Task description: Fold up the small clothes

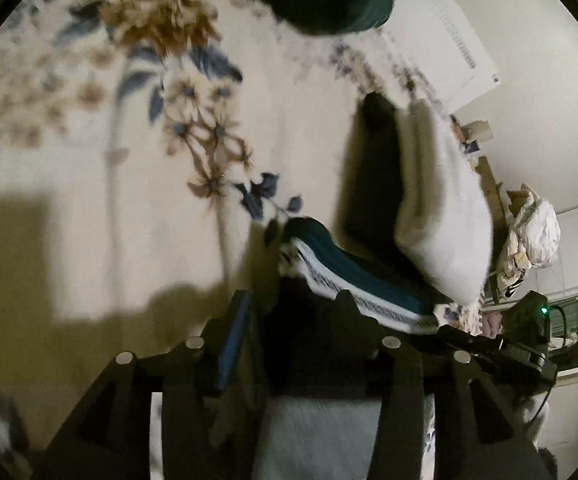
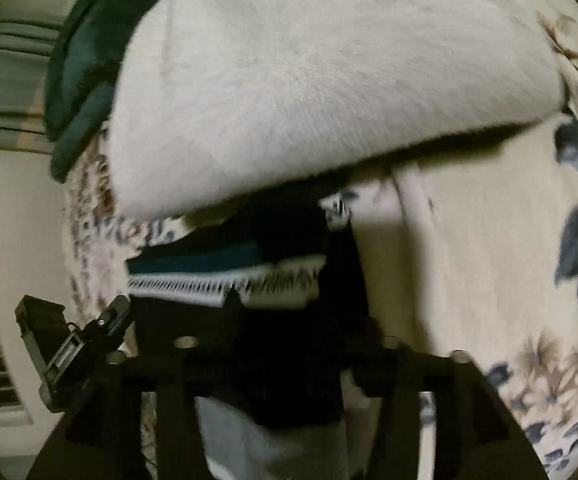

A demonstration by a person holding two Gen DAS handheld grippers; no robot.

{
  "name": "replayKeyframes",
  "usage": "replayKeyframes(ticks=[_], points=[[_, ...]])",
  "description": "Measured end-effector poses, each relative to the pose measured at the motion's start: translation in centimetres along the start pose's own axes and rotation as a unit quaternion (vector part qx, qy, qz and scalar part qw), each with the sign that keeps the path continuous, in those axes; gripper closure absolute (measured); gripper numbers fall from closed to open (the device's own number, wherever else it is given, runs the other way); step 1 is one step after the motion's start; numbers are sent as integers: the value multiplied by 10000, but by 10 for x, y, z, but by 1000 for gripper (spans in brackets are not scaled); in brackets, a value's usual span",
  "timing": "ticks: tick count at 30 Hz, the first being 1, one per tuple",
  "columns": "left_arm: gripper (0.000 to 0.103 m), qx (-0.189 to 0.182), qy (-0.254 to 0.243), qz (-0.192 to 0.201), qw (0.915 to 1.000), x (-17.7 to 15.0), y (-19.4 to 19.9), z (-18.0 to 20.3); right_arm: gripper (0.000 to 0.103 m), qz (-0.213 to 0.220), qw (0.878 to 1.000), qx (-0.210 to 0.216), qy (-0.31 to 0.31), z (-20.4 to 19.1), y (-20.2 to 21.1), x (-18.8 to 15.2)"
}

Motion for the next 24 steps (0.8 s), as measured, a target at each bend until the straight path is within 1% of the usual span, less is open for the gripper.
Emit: replayKeyframes(ticks=[1, 2, 3, 4, 5, 6, 8, 9, 10, 11, 13, 15, 17, 19, 21, 22, 23, 24], points=[[59, 66, -47, 80, 9999, -11, 12, 4, 36, -36, 10000, 66, 4, 2, 6, -7], [48, 107, -36, 102, 9999, -19, 18, 7, 28, -81, 9998, 154, 5, 4, 11, -14], [43, 135, 31, 131, 9998, -32, 28, 9, 21, -126, 9997, 221, 18, 5, 14, -19], [40, 118, 113, 142, 9998, -41, 34, 10, 18, -201, 9993, 310, 41, 6, 18, -26], [34, 50, 247, 140, 9996, -57, 42, 12, 14, -288, 9989, 352, 87, 8, 19, -32], [32, -7, 399, 129, 9991, -74, 48, 12, 13, -380, 9986, 348, 133, 11, 20, -37], [32, 10, 814, 73, 9967, -109, 56, 6, 13, -564, 9977, 336, 187, 17, 20, -44], [32, -15, 1003, 37, 9950, -119, 56, 7, 10, -660, 9969, 370, 213, 21, 17, -45], [32, -55, 1313, -8, 9913, -142, 59, 2, 8, -726, 9963, 406, 231, 22, 14, -45], [32, -103, 1527, -11, 9882, -157, 61, -1, 7, -824, 9951, 485, 242, 27, 8, -44], [32, -154, 1970, 50, 9803, -191, 61, -6, 7, -959, 9936, 562, 215, 33, -4, -37], [32, -243, 2247, 153, 9740, -211, 55, -11, 7, -1092, 9907, 802, 156, 39, -21, -24], [32, -488, 2505, 261, 9665, -225, 41, -16, 7, -1190, 9878, 995, 106, 41, -35, -11], [32, -788, 2733, 431, 9577, -230, 22, -21, 7, -1338, 9842, 1154, 92, 40, -54, 3], [32, -952, 2919, 526, 9502, -227, 5, -25, 5, -1479, 9803, 1306, 82, 38, -73, 17], [32, -1065, 2946, 635, 9476, -225, -2, -26, 5, -1518, 9790, 1354, 93, 36, -78, 21], [31, -1073, 2989, 701, 9456, -222, -9, -27, 5, -1557, 9779, 1390, 111, 34, -83, 24], [30, -1188, 3053, 778, 9416, -219, -15, -29, 5, -1595, 9767, 1432, 128, 30, -87, 28]])
Point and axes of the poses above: each gripper's, at about its wrist camera, not at the fingertips, and y roughly against the way its jaws point, z to its right, x to its top, the point moved 2 cm from there along -y, roughly the way its jaws point, and after that the axes turned 2 degrees about y, right-handed, at the moved point
